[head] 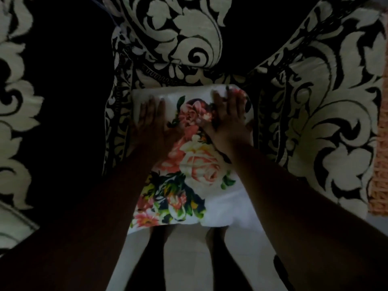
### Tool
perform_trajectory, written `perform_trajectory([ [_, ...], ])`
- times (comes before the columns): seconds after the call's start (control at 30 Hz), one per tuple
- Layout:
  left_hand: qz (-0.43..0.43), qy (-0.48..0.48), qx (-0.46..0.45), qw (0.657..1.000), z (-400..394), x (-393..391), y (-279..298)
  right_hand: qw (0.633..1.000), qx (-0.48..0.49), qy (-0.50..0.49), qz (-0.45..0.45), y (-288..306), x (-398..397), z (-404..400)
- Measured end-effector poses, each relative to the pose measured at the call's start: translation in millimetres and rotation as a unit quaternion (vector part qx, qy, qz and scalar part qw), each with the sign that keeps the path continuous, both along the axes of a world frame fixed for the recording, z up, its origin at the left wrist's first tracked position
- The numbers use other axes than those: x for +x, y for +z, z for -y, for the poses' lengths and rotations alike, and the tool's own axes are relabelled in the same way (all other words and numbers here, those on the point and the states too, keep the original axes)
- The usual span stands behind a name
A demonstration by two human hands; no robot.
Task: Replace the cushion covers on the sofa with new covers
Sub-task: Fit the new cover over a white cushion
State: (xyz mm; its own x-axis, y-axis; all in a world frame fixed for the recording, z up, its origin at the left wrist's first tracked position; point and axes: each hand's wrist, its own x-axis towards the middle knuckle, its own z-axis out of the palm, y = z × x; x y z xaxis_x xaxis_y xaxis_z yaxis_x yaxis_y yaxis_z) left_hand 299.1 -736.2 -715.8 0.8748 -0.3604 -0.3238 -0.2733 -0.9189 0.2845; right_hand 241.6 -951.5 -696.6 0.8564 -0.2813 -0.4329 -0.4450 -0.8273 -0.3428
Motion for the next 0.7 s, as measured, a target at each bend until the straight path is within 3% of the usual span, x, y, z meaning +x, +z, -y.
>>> perform_trajectory([
  [0.1,-0.025,0.044,0.01,0.999,14,7,17,0.999,0.026,-0.036,-0.026,-1,-11,26],
  [0.17,0.02,0.045,0.017,0.999,20,0,40,0.996,-0.006,-0.083,-0.03,14,-13,30],
  [0.23,0.092,0.012,-0.021,0.995,22,-21,65,0.992,-0.073,-0.103,0.029,40,-19,15],
  [0.33,0.103,-0.069,-0.049,0.991,11,-78,79,0.987,-0.069,0.04,0.141,63,-57,-32],
  [0.4,0.091,-0.102,-0.019,0.99,-9,-111,66,0.984,-0.067,0.116,0.12,50,-96,-56],
  [0.53,0.138,-0.143,-0.028,0.98,-41,-126,32,0.995,-0.073,0.033,0.054,13,-137,-52],
  [0.63,0.119,-0.058,-0.055,0.99,-52,-122,27,0.996,-0.064,0.027,0.063,20,-133,-51],
  [0.7,0.082,0.048,-0.094,0.991,-57,-117,40,0.993,-0.035,-0.057,0.092,34,-126,-50],
])
